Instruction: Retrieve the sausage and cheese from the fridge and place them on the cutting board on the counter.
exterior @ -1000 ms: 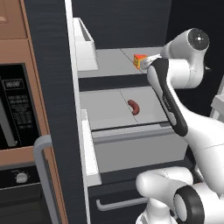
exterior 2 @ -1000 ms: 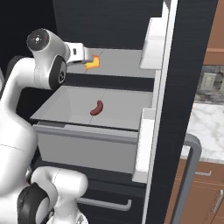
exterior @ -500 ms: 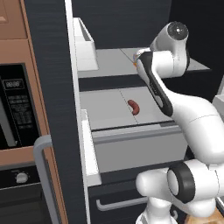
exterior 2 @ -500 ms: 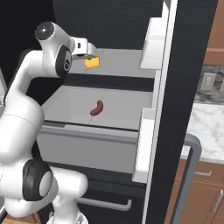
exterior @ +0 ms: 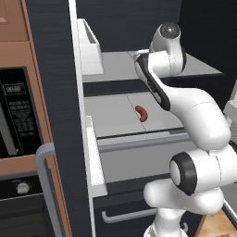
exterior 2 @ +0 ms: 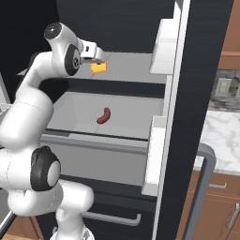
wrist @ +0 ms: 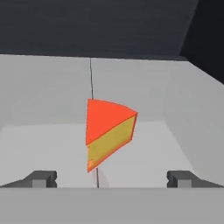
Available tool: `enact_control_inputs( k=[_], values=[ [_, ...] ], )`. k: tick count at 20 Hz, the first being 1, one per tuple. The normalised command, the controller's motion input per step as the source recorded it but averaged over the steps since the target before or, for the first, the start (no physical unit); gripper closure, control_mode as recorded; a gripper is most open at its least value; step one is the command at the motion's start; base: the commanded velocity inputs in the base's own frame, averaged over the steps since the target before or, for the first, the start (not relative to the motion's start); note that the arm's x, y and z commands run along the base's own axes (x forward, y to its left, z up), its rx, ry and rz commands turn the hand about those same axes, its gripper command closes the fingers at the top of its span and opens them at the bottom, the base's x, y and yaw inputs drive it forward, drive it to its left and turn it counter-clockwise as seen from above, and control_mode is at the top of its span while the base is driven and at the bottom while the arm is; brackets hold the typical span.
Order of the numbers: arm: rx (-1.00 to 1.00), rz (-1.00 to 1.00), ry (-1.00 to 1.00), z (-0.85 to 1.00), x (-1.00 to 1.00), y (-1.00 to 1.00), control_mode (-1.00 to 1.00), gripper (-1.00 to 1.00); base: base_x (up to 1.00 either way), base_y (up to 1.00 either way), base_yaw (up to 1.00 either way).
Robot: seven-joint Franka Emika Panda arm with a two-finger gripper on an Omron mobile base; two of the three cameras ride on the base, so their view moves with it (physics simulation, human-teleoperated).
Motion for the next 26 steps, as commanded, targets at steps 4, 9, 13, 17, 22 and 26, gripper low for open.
enact_control_inputs(
  k=[4, 9, 13, 17, 22, 26],
  values=[
    [0.02, -0.05, 0.05, -0.11, 0.35, 0.01, -1.0, -1.0, 0.0, 0.0, 0.0],
    [0.06, -0.07, 0.06, 0.0, 0.35, 0.0, -1.0, -1.0, 0.0, 0.0, 0.0],
    [0.04, -0.08, 0.09, 0.0, 0.26, 0.0, -1.0, -1.0, 0.0, 0.0, 0.0],
    [0.05, -0.07, 0.11, 0.0, 0.23, 0.0, -1.0, -1.0, 0.0, 0.0, 0.0],
    [0.01, -0.08, 0.05, 0.0, 0.29, 0.0, -1.0, -1.0, 0.0, 0.0, 0.0],
    [0.01, -0.07, 0.03, -0.04, 0.38, 0.0, -1.0, -1.0, 0.0, 0.0, 0.0]
  ],
)
